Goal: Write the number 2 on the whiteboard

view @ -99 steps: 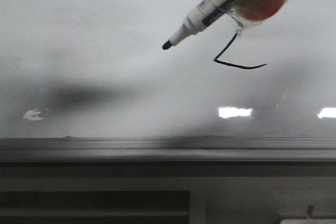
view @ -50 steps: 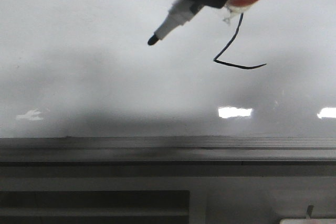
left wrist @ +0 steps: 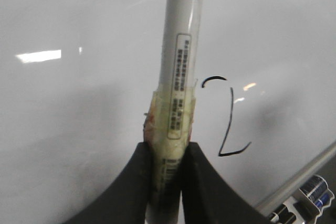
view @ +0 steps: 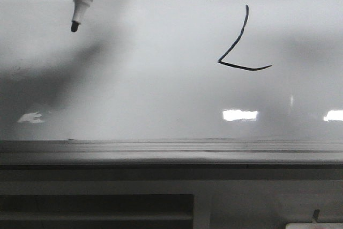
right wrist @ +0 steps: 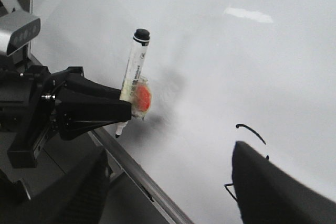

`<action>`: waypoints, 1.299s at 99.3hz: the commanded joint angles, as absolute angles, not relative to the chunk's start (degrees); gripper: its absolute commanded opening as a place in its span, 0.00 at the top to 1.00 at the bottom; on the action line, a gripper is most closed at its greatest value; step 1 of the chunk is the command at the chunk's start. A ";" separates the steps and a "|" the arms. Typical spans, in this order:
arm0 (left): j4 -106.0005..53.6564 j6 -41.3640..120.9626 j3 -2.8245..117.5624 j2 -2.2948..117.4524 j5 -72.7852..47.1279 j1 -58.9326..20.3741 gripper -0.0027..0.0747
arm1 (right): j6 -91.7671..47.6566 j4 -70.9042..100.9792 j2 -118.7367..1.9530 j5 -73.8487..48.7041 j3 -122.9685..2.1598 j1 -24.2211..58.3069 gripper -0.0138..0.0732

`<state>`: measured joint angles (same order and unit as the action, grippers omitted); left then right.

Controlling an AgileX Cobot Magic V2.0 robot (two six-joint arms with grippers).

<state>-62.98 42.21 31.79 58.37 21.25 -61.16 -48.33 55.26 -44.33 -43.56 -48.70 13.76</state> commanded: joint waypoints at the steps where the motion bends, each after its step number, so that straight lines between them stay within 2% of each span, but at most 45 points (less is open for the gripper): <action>1: -64.93 41.20 32.96 58.66 28.05 -63.47 0.99 | -47.81 58.02 -44.00 -39.59 -49.33 13.37 0.33; 19: -65.06 34.01 32.96 63.38 34.56 -65.14 0.99 | -47.81 58.96 -44.00 -38.72 -46.84 13.37 0.33; 36: -62.87 34.00 33.30 66.30 37.08 -65.04 0.99 | -47.81 59.01 -44.00 -38.42 -46.05 13.37 0.33; 98: -61.04 34.00 35.86 71.98 37.87 -62.02 0.98 | -47.81 59.01 -44.00 -38.18 -46.05 13.37 0.33; 107: -61.04 34.00 35.86 71.98 36.63 -62.02 0.86 | -47.81 59.01 -44.00 -38.18 -46.05 13.37 0.33; 122: -61.38 34.00 35.86 71.98 35.60 -62.02 0.49 | -47.81 59.01 -44.00 -38.28 -46.05 13.37 0.33; 129: -61.38 34.21 35.86 71.67 35.55 -62.16 0.38 | -47.81 58.72 -44.00 -38.28 -46.05 13.37 0.33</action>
<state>-61.93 34.56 34.19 72.72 32.74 -62.33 -47.92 56.35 -44.30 -40.41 -44.53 13.76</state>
